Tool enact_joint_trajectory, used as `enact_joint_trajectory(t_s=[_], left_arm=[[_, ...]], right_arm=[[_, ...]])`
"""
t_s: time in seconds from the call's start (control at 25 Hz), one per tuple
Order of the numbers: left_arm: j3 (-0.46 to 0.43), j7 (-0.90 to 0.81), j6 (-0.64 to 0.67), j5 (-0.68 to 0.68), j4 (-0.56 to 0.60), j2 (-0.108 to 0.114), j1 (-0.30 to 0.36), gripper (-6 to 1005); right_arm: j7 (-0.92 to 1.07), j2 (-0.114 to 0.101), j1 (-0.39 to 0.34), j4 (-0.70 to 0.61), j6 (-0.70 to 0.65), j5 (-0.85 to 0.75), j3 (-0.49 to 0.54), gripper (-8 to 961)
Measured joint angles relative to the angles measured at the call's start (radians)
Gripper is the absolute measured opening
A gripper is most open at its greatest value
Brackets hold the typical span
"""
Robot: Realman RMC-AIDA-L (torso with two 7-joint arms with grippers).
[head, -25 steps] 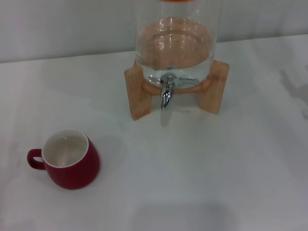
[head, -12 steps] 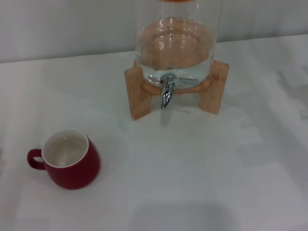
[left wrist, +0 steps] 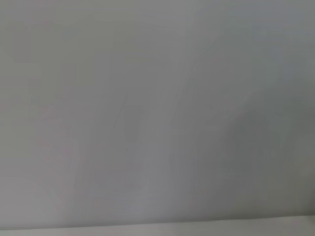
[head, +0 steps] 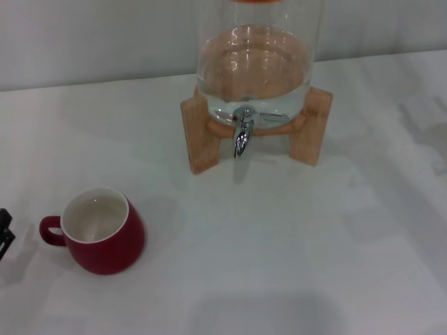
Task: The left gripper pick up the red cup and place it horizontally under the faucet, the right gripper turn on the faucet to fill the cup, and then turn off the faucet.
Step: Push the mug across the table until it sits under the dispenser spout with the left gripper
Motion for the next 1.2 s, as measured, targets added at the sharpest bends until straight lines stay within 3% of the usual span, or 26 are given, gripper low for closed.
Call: enact_joint_trajectory(t_s=[1.2], left_arm=[[0.008, 0.025, 0.0, 0.087, 0.005, -0.016, 0.0, 872]], right_arm=[[0.001, 0.0, -0.003, 0.018, -0.008, 0.0, -0.001, 833]])
